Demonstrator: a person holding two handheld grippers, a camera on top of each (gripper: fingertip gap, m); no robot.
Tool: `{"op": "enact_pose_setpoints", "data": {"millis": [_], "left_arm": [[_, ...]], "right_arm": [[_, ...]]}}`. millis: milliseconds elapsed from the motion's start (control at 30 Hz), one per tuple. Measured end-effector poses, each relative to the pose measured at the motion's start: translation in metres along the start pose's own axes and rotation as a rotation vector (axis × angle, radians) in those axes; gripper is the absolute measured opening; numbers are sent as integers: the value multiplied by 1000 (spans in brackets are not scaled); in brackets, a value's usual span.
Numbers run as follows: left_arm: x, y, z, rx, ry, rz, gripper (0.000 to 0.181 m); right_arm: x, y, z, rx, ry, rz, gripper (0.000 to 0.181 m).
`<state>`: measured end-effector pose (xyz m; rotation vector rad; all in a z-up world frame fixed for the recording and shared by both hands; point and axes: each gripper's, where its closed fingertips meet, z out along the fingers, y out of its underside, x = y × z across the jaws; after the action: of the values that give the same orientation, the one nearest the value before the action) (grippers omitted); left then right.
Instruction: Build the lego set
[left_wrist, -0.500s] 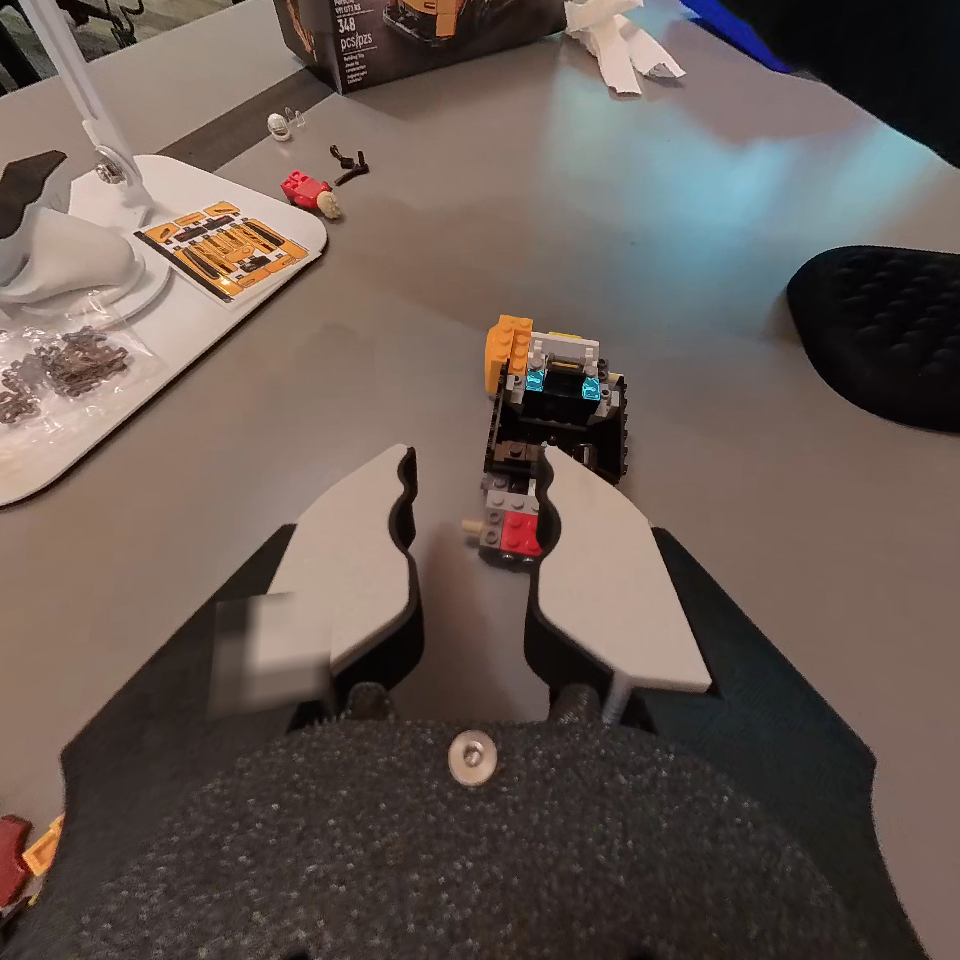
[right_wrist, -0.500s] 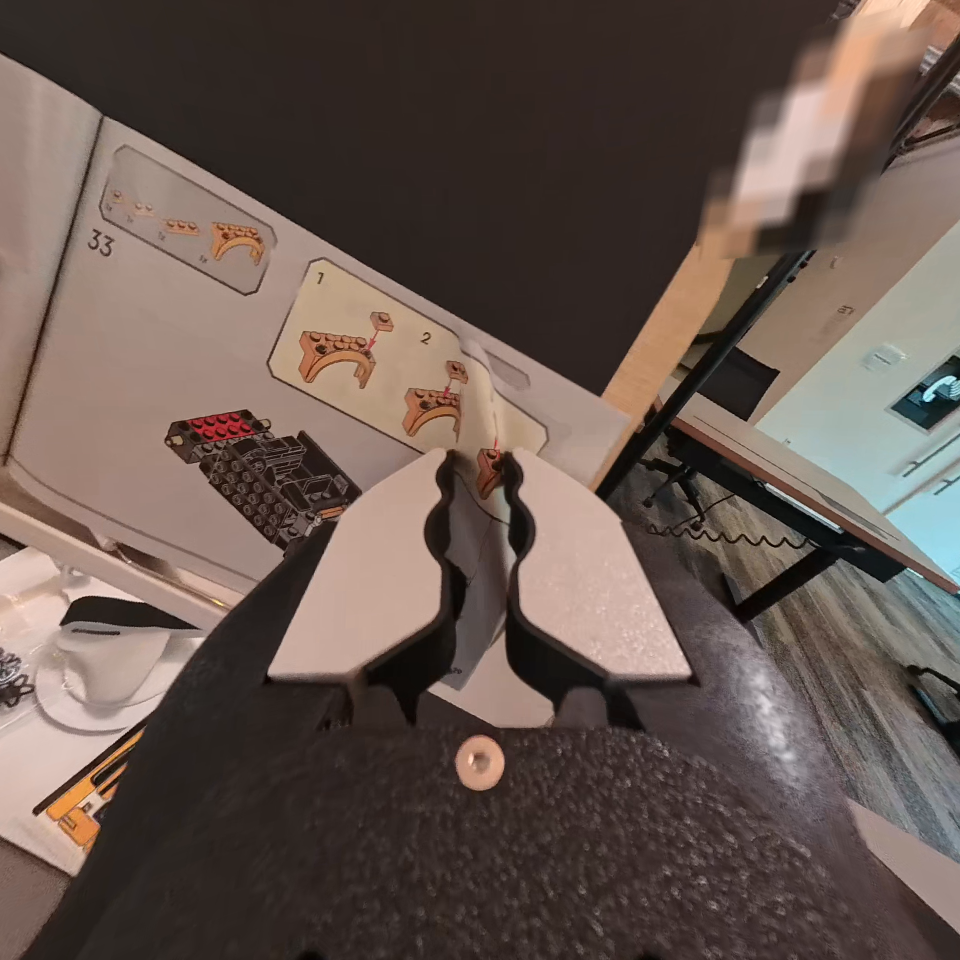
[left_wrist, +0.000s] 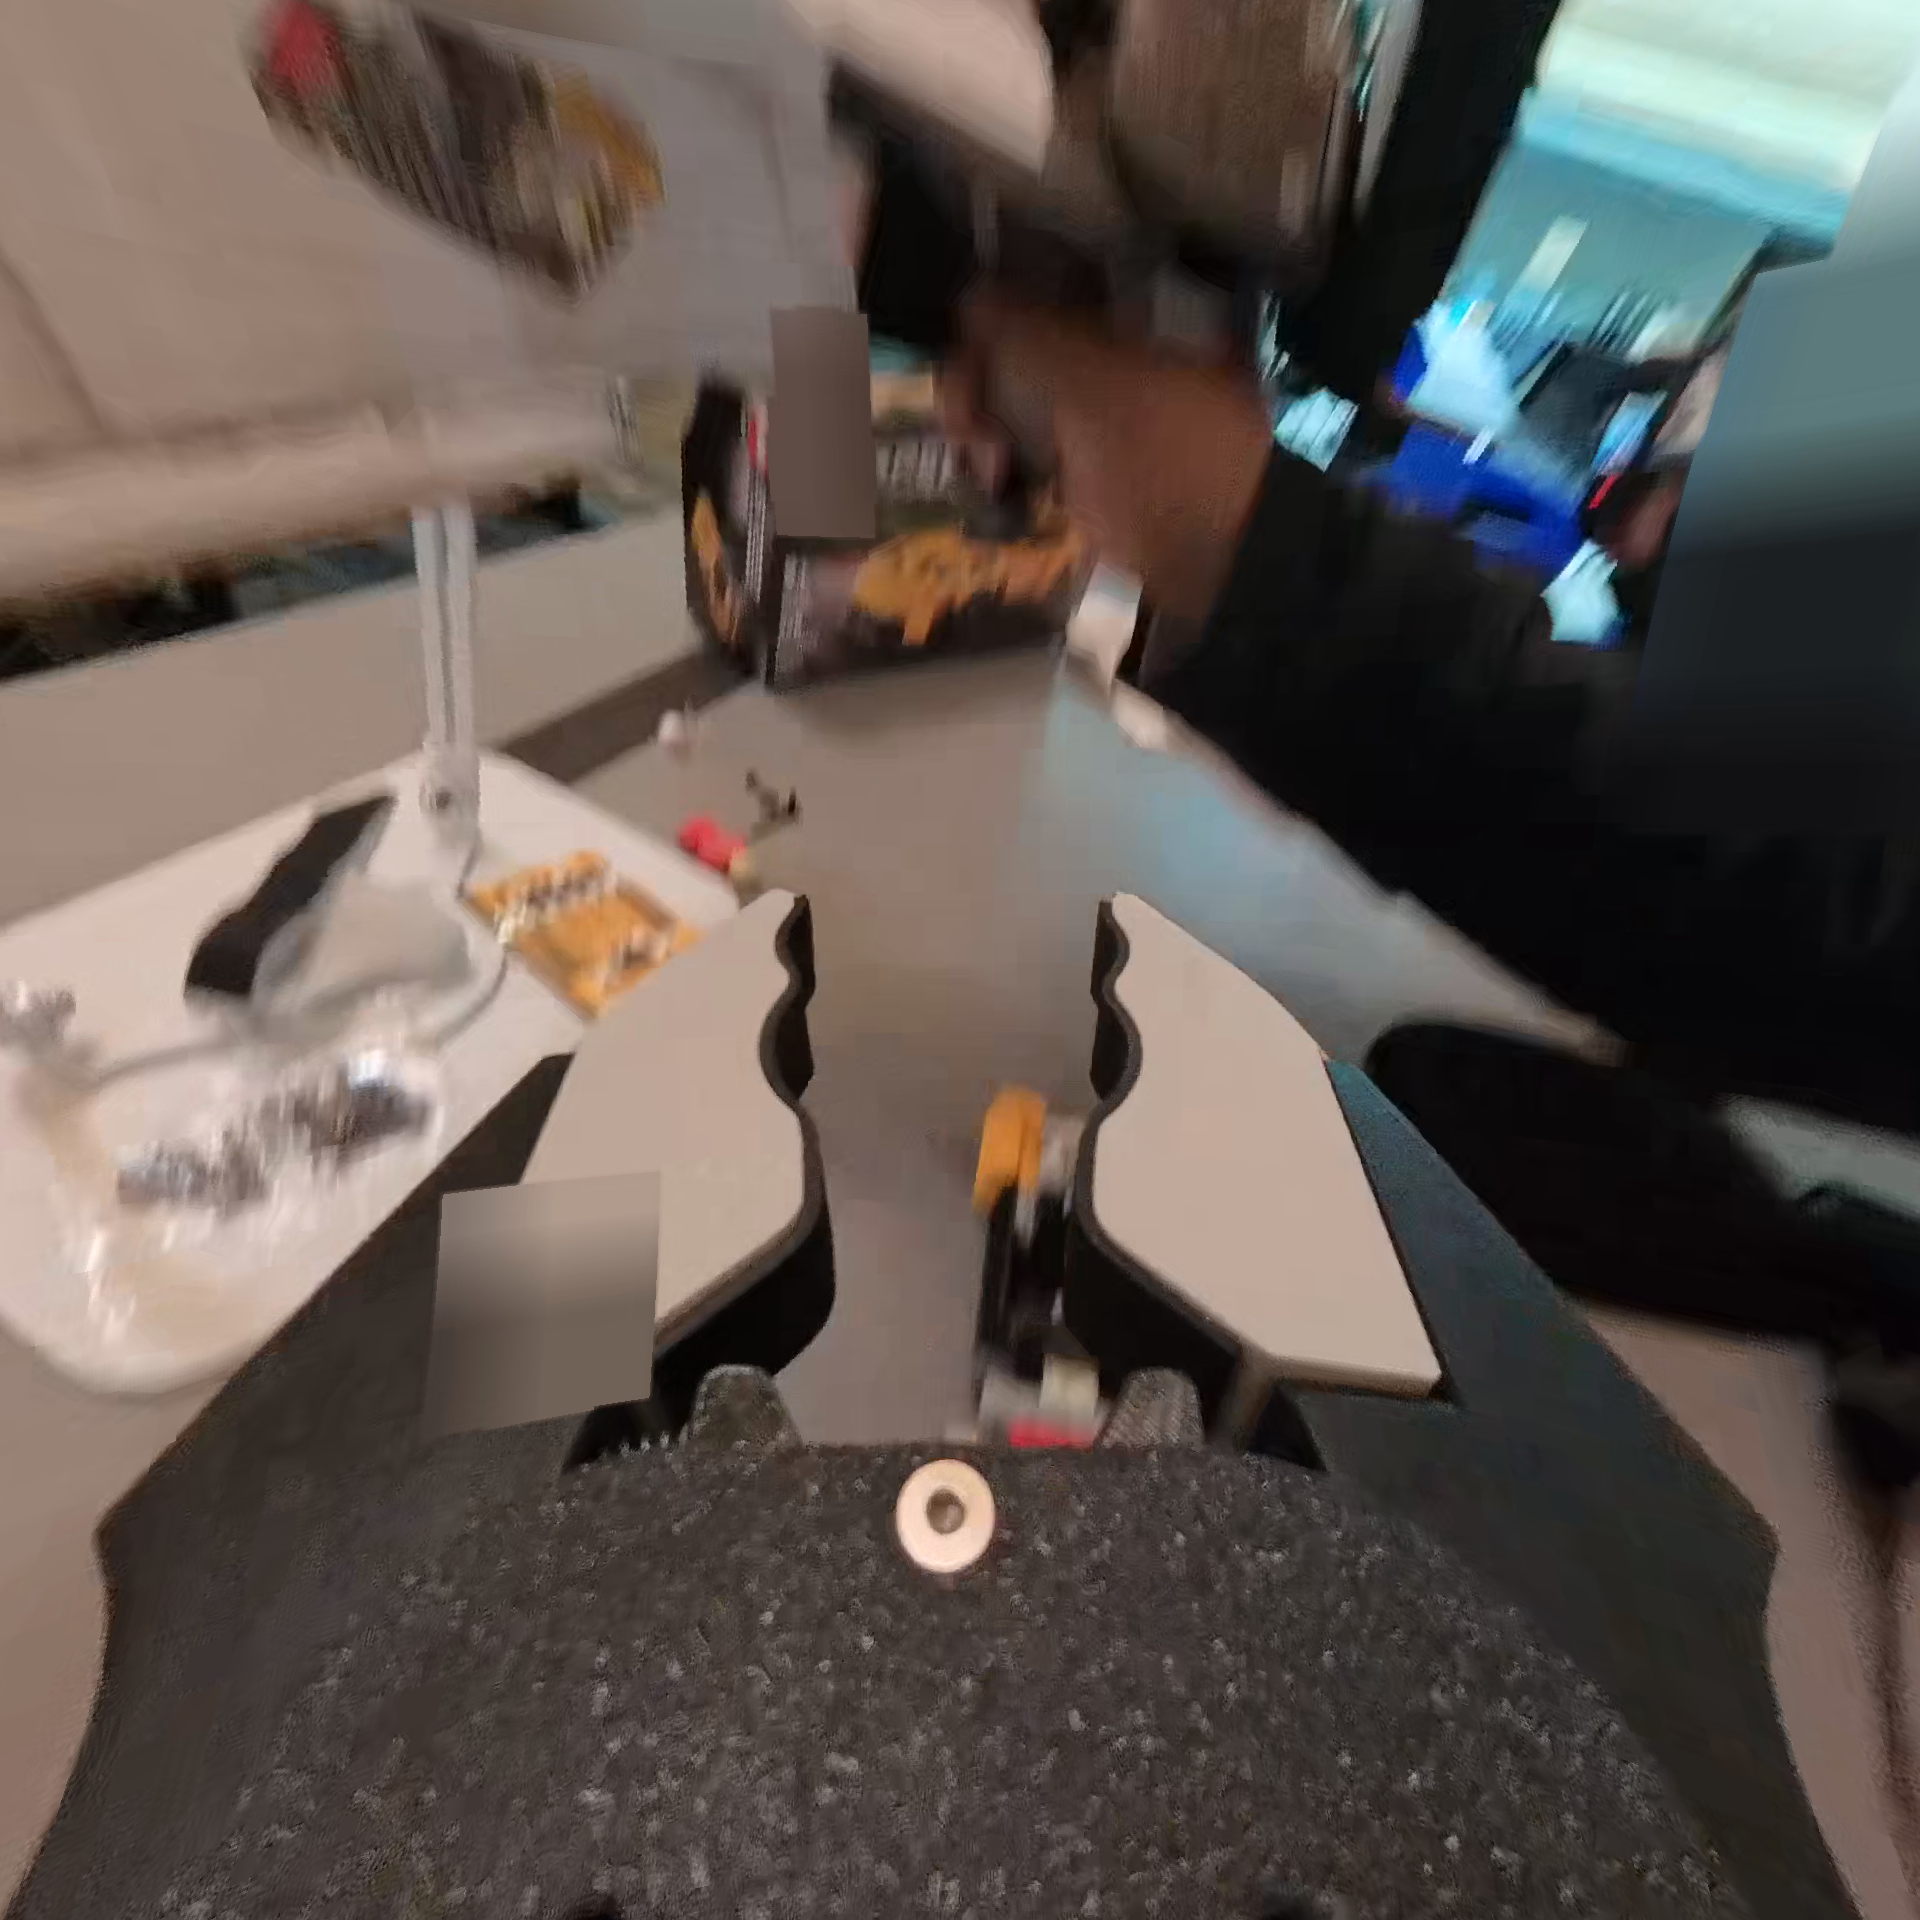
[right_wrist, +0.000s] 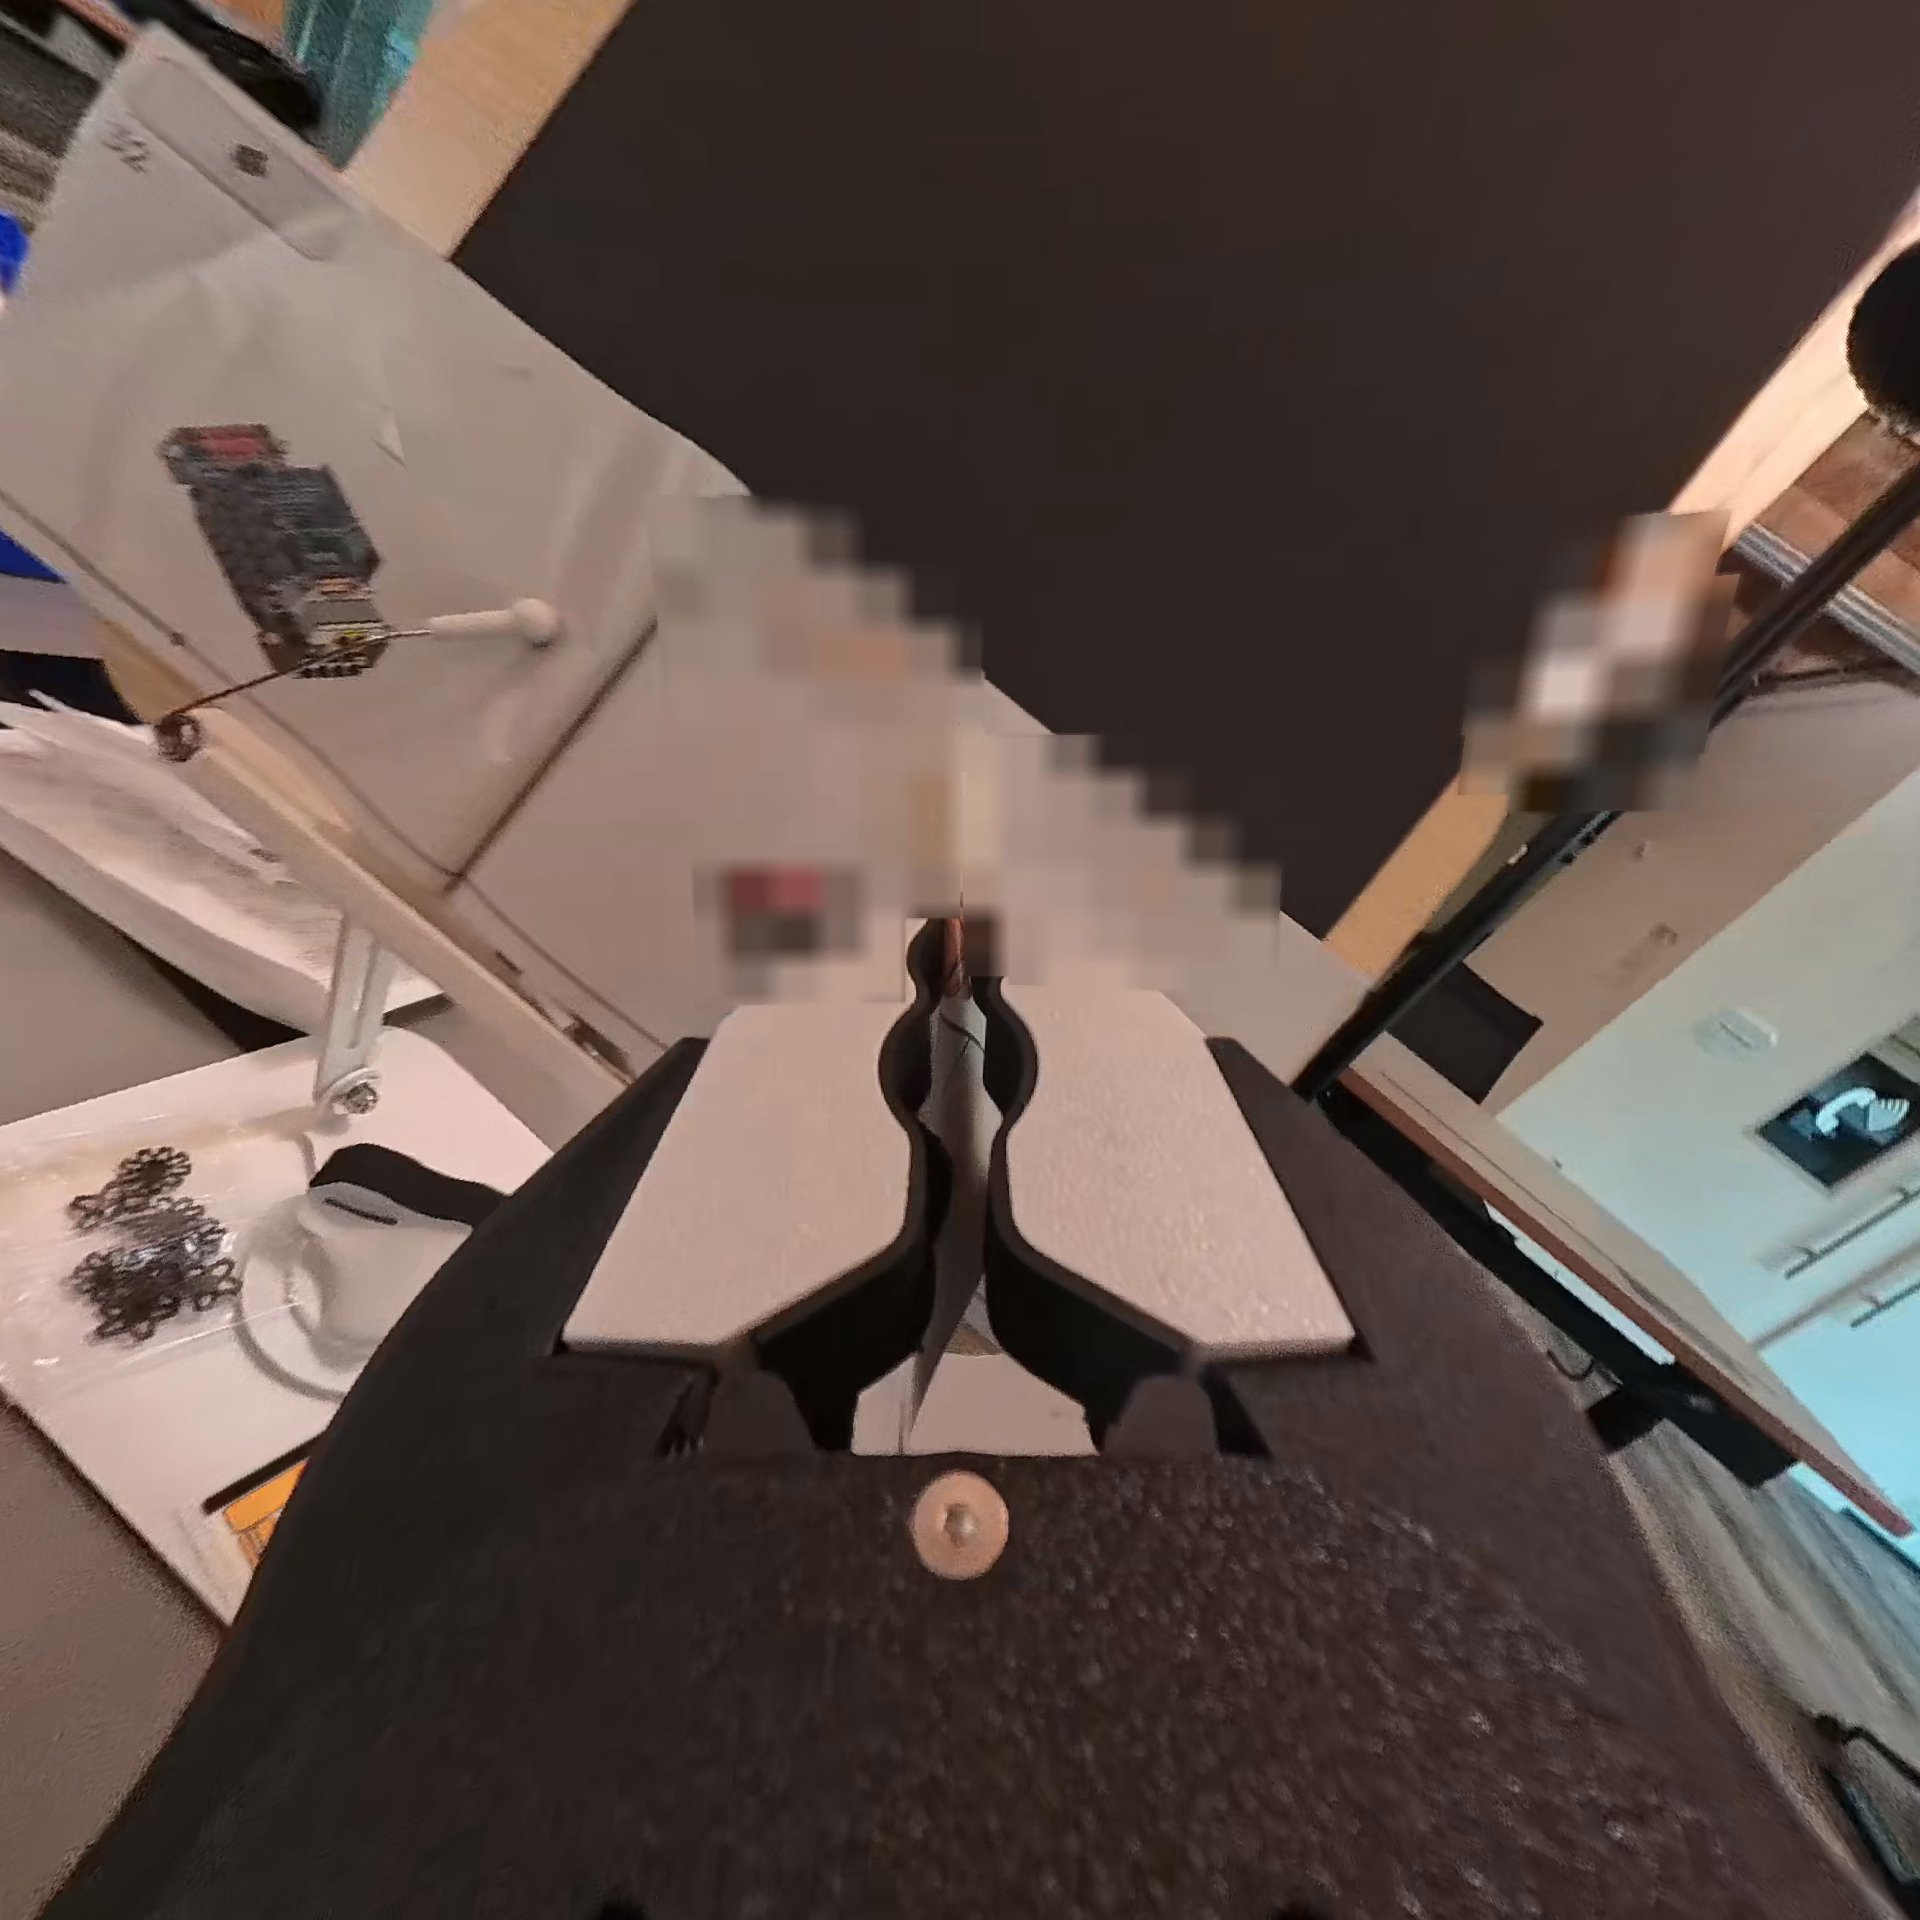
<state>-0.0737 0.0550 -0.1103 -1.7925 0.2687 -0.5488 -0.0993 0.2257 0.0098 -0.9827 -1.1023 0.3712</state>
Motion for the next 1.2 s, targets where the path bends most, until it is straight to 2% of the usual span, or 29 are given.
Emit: {"op": "enact_pose_setpoints", "data": {"millis": [133,233,300,367,467,633,800,900,1133,1200], "left_arm": [[-12,-103,18,204,154,-232,54],[-34,-147,42,263,240,-425,55],[-48,-153,59,248,221,-444,55],[-49,-153,70,229,247,-456,36],[-56,-152,70,265,207,-431,12],[-60,-158,52,342,256,-462,8],[-57,-158,47,349,277,-463,7],[-54,-157,46,347,281,-458,8],[-52,-165,35,360,249,-407,18],[-55,-166,26,364,201,-348,25]], "right_arm": [[-20,-8,-5,27,-36,-58,5],[-33,-13,-8,40,-51,-82,8],[-40,-16,-10,50,-61,-112,9],[-47,-15,-13,52,-82,-136,11],[-55,-18,-21,81,-124,-146,17],[-62,-13,-40,143,-167,-143,40],[-71,18,-45,130,-151,-162,52],[-73,27,-40,120,-109,-173,42],[-69,10,-37,187,-50,-183,0],[-69,9,-39,194,-56,-160,0]]}}
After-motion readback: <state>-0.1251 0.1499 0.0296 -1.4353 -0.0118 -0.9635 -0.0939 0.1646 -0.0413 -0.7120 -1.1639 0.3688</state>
